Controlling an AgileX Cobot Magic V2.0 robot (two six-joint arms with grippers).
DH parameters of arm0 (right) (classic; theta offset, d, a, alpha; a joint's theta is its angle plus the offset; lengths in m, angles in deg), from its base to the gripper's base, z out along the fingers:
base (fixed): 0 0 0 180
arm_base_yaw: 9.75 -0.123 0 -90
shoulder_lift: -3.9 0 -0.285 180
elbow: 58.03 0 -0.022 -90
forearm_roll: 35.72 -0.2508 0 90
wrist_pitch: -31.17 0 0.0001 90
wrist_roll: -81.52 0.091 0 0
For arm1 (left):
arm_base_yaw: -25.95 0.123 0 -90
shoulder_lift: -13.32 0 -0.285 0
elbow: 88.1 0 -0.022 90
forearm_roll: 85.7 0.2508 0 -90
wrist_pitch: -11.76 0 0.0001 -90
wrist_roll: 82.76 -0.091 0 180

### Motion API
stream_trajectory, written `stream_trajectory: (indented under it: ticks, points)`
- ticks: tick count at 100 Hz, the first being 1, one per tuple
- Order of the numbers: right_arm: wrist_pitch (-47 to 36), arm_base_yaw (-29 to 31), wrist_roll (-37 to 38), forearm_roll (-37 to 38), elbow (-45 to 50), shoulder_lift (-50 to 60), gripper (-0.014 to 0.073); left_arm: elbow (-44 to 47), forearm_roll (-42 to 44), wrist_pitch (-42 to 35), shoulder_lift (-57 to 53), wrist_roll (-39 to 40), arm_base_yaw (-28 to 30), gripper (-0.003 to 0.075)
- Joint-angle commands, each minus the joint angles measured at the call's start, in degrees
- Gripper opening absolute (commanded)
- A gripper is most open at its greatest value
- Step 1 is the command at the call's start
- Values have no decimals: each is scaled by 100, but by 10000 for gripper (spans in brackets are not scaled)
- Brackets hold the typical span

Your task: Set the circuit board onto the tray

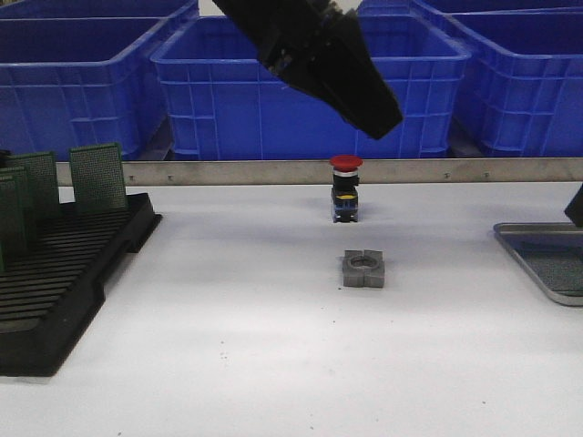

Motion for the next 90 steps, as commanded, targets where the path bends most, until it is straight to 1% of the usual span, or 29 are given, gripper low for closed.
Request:
stream_trajectory:
  ticks: [1, 13, 30, 41, 50, 66, 76, 90]
  points:
    - [39, -142, -26, -204, -149, 663, 465, -182, -218, -196, -575, 381, 118, 567]
    - [-187, -429, -26, -195, -149, 1162, 465, -182, -33, -474, -856, 679, 297, 567]
    - [-565, -827, 120, -21, -143, 1866, 465, -144, 315, -1018, -1363, 1414, 663, 566]
    - [-870, -1133, 369, 279, -131, 2325, 465, 168, 342, -1364, -1810, 1481, 1009, 566]
    - [-1163, -1393, 523, 466, -53, 2715, 465, 729, 342, -1838, -2314, 1490, 1291, 566]
    - [-1925, -1753, 553, 507, 366, 3428, 465, 2104, 318, -3064, -3453, 1545, 1812, 566]
    - [-2452, -1857, 553, 507, 774, 3834, 465, 3002, 179, -3907, -4210, 1590, 2099, 566]
    - [-3168, -1871, 553, 507, 1513, 4513, 465, 4212, -105, -4873, -5301, 1590, 2399, 566]
